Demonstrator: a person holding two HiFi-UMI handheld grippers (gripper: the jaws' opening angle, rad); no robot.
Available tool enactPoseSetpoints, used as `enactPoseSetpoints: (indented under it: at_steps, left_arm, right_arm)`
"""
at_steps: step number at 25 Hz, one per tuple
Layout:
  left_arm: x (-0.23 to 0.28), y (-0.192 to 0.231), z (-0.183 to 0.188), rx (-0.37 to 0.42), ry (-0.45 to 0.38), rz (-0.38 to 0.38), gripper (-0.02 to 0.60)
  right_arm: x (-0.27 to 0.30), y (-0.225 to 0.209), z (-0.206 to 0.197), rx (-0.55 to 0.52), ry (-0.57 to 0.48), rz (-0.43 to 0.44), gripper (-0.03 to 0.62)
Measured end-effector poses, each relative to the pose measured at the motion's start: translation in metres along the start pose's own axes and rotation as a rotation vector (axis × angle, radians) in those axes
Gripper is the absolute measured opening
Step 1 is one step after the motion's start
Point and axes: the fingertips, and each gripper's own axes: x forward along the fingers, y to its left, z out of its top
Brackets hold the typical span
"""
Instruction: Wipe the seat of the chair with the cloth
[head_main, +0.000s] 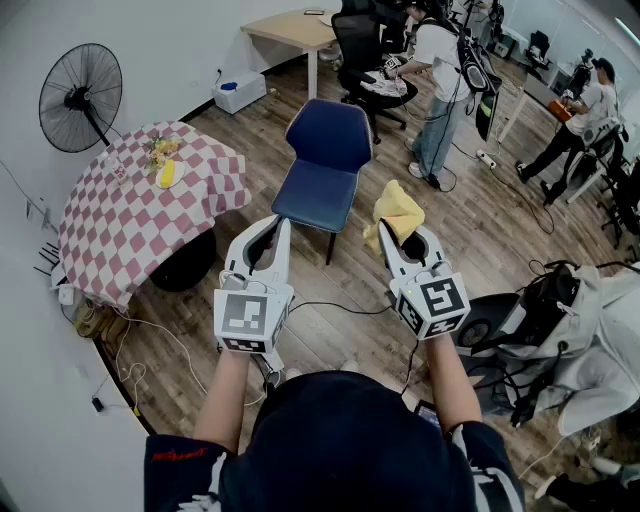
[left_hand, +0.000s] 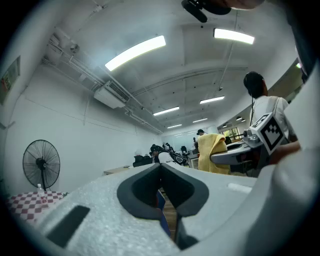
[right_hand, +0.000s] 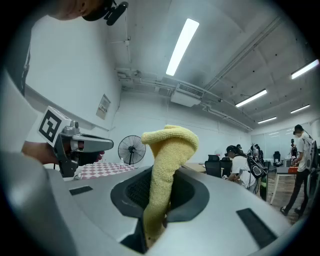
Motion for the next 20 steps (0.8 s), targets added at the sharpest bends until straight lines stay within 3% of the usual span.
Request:
enactPoseSetpoints:
  at_steps: [20]
  left_arm:
    - [0.030, -0.055, -0.016, 0.010, 0.041, 0.047, 0.014]
  right_arm:
    - [-0.021, -0.054, -0.028, 0.048, 0.009, 0.060, 0.049]
